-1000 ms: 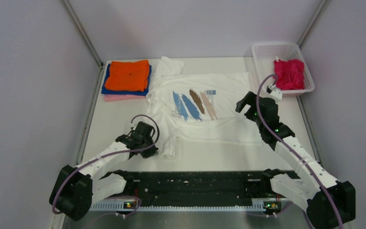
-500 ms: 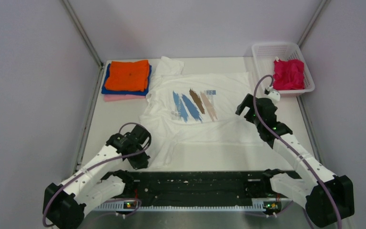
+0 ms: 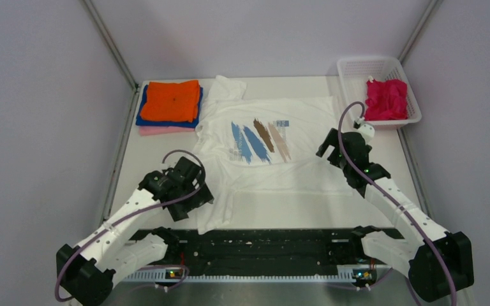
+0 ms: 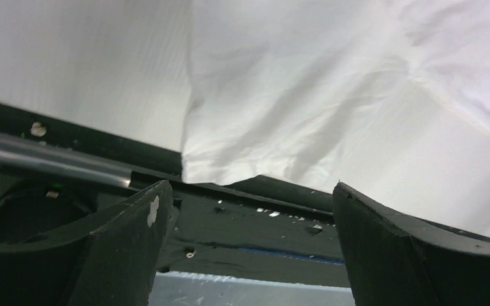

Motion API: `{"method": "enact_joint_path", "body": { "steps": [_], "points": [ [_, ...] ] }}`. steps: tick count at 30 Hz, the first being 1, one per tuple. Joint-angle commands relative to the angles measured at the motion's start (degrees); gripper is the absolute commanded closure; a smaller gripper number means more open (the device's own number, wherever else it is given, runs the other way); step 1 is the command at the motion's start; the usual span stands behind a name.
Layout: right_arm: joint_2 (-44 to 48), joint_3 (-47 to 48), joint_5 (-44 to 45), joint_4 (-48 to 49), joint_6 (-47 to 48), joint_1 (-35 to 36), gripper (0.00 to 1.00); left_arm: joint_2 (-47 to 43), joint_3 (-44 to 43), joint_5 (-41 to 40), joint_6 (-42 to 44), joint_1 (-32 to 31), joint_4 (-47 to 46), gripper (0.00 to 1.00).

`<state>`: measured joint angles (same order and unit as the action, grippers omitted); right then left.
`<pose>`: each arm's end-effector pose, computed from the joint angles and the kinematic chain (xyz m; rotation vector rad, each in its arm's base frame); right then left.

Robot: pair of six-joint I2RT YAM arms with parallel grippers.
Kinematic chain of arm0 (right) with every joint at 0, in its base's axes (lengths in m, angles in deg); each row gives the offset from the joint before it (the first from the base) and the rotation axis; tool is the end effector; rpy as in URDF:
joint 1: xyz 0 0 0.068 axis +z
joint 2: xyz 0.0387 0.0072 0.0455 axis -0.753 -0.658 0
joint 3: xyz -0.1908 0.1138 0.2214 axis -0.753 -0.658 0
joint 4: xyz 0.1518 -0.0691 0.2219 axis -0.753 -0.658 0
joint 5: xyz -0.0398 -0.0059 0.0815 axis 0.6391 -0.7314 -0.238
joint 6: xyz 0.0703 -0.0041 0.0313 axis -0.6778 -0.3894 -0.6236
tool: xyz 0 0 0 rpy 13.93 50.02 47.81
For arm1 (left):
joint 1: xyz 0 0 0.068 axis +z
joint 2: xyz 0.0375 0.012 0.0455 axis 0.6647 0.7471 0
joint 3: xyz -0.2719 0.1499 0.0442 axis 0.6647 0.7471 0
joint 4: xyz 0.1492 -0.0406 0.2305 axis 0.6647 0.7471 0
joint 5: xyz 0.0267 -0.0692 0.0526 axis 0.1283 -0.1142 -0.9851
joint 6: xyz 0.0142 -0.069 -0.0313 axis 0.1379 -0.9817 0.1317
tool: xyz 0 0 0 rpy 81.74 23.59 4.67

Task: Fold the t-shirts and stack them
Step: Flatten out the tshirt, then grab the side of the flattened tshirt closest away from the robot with both arms

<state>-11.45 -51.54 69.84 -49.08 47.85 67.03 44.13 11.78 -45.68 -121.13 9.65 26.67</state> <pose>0.2289 0.0518 0.2585 0.5195 2.0954 0.1651 0.1251 -0.0704 0.2376 -0.7433 2.7554 -0.2175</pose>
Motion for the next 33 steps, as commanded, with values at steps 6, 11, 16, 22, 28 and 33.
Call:
{"method": "enact_joint_path", "body": {
  "steps": [6, 11, 16, 22, 28, 33],
  "points": [
    [7.0, -4.9, 5.9, -10.7, -9.4, -0.3, 0.01, 1.6, 5.6, 4.9, 3.1, -0.2, -4.4, 0.04],
    [14.8, -10.5, 6.6, -13.4, -12.1, -0.3, 0.01, -2.1, 11.0, 10.0, 3.3, -0.3, -5.1, 0.08],
    [19.4, -12.5, 6.6, -14.3, -13.0, -0.3, 0.01, 0.5, 14.7, 12.7, 3.5, -0.4, -11.1, 0.28],
    [19.4, -12.3, 7.1, -16.5, -13.8, -0.4, 0.01, 4.0, 17.5, 9.7, 4.4, -0.4, -14.8, 0.41],
    [19.6, -12.7, 6.4, -17.1, -13.8, -0.3, 0.01, 7.8, 17.1, 9.3, 4.8, -0.3, -19.9, 0.47],
    [19.6, -12.9, 5.7, -17.5, -13.9, -0.3, 0.02, 8.9, 15.3, 6.3, 5.0, -0.4, -20.2, 0.56]
  ]
}}
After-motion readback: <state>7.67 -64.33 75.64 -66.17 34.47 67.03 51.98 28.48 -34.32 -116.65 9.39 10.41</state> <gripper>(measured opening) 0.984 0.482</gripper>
